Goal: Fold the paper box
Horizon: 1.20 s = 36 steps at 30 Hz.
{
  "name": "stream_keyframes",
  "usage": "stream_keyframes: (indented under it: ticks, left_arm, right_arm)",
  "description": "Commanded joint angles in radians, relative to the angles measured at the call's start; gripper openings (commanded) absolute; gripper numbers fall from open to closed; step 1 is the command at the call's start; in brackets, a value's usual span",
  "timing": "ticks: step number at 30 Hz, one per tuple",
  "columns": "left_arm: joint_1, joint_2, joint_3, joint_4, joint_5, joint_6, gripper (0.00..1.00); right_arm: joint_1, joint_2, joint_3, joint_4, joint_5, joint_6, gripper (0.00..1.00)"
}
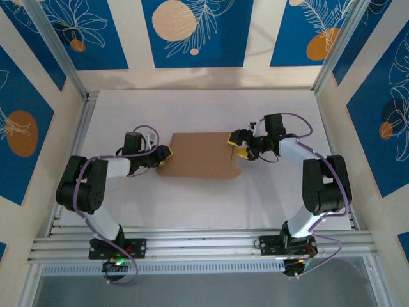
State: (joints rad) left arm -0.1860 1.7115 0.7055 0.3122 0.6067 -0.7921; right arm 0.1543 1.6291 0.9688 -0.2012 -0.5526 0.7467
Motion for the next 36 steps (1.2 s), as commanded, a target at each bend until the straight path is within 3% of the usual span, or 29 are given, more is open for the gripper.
stream_keyframes:
  ticks: [1,12,18,23,25,28,32,36]
  left_arm:
    - [-0.034,0.095,-0.059,-0.241,-0.046,0.019,0.34]
    - [-0.033,0.094,-0.055,-0.247,-0.046,0.021,0.33]
    - [-0.033,0.097,-0.058,-0.243,-0.045,0.021,0.33]
    - [-0.033,0.099,-0.059,-0.244,-0.045,0.024,0.33]
    - [-0.033,0.101,-0.060,-0.239,-0.043,0.022,0.33]
    - [-0.033,0.098,-0.060,-0.236,-0.038,0.016,0.33]
    - [-0.034,0.067,-0.060,-0.224,-0.021,-0.011,0.33]
    - [-0.032,-0.039,-0.032,-0.288,0.001,-0.024,0.40]
  right_arm:
    - [0.012,-0.047,-0.008,-0.091,0.040,-0.042,0.81]
    - [-0.007,-0.115,-0.087,-0.079,0.227,-0.087,0.95]
    - [-0.023,-0.050,-0.110,-0.013,0.145,-0.059,0.96]
    - [-0.020,0.046,-0.145,0.244,-0.113,0.014,0.97]
    - [-0.005,0.079,-0.147,0.331,-0.199,0.048,0.93]
    - [0.016,0.090,-0.148,0.381,-0.231,0.072,0.83]
    - [0.004,0.054,-0.166,0.377,-0.202,0.096,0.54]
    - [-0.039,0.012,-0.162,0.364,-0.216,0.127,0.34]
